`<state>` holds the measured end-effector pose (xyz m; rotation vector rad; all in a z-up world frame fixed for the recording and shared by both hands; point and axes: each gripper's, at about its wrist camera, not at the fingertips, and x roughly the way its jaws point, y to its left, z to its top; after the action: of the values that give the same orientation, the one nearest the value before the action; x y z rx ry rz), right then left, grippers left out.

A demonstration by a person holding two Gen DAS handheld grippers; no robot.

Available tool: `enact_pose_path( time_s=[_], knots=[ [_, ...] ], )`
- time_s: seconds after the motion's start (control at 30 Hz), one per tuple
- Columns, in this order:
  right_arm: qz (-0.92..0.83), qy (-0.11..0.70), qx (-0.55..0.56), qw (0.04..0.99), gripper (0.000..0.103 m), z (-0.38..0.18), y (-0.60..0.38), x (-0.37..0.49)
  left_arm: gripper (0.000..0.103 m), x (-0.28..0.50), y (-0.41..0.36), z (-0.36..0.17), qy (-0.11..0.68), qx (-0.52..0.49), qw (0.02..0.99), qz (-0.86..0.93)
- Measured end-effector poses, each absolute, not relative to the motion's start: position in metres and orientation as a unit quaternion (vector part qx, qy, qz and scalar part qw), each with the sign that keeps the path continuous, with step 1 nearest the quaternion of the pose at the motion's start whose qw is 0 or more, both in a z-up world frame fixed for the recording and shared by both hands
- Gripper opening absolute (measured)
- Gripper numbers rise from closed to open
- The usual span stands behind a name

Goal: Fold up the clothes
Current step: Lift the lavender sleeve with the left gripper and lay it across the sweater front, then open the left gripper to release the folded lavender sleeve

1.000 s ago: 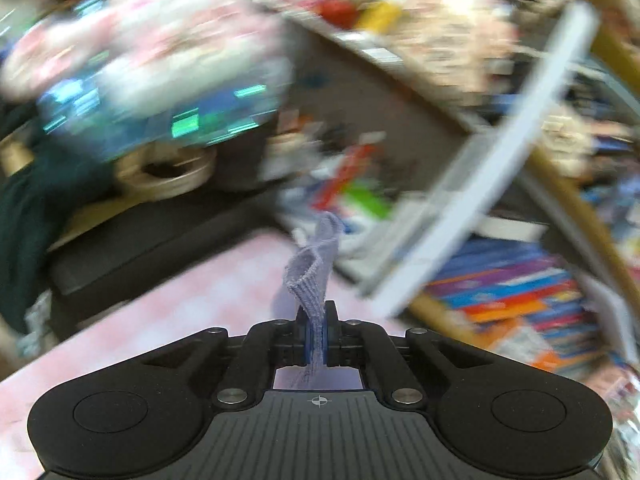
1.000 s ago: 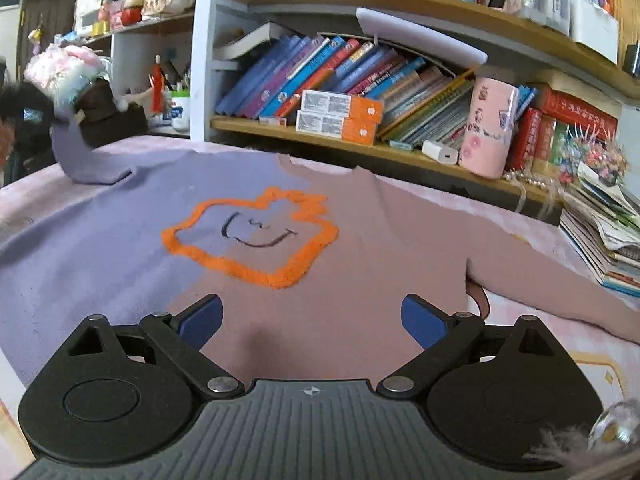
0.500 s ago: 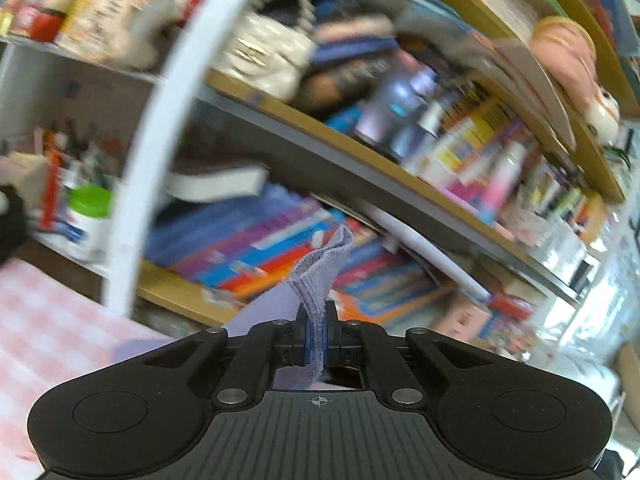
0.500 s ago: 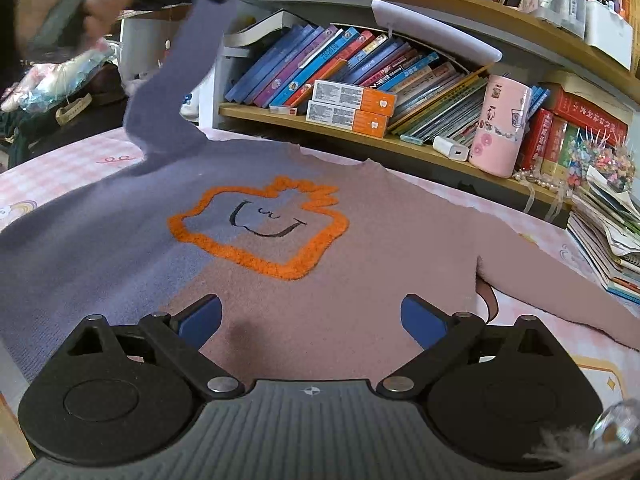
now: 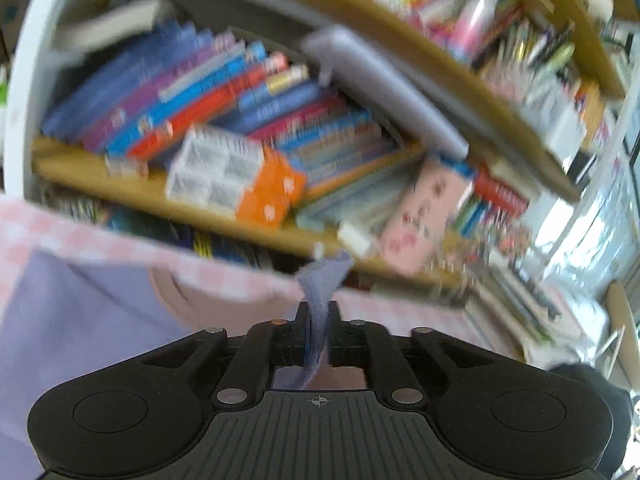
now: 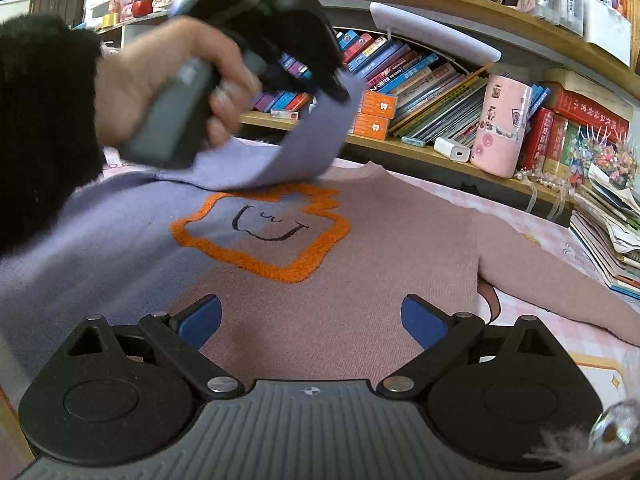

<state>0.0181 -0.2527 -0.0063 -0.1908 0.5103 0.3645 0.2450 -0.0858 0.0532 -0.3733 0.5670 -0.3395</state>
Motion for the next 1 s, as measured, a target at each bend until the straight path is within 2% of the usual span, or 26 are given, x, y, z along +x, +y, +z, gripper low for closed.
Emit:
enact_pose_path(
  time_s=[0.03,0.1,0.17,0.4,0.53,0.77,0.97,1.0],
  knots=[
    [0.179,0.251,-0.093,0.947,0.097,-0.006,-0.253,0.018,0.019,0.245,-0.088,0.052,0.287,-0.182,0.924,-0.175],
    [0.18,0.251,-0.09,0.947,0.097,-0.006,-0.254,0.019,0.051,0.244,-0.093,0.048,0.307,-0.181,0.914,-0.192],
    [0.179,0.252,-0.087,0.947,0.097,-0.006,-0.255,0.019,0.057,0.23,-0.087,0.059,0.291,-0.174,0.917,-0.212],
    [0.177,0.252,-0.088,0.947,0.097,-0.005,-0.256,0.019,0.057,0.143,-0.027,0.087,0.25,-0.102,0.941,-0.206],
    [0.173,0.256,-0.093,0.947,0.097,-0.006,-0.254,0.02,0.057,0.087,0.007,0.069,0.266,-0.025,0.955,-0.129],
    [0.163,0.265,-0.082,0.947,0.097,-0.006,-0.257,0.023,0.057,0.016,0.052,0.024,0.294,0.009,0.955,-0.042],
    [0.146,0.272,-0.049,0.95,0.083,0.002,-0.277,0.006,0.056,0.004,0.069,0.008,0.303,-0.024,0.951,-0.05],
    [0.134,0.274,-0.047,0.951,0.077,0.004,-0.283,0.001,0.055,0.004,0.071,0.005,0.304,-0.03,0.951,-0.054]
  ],
)
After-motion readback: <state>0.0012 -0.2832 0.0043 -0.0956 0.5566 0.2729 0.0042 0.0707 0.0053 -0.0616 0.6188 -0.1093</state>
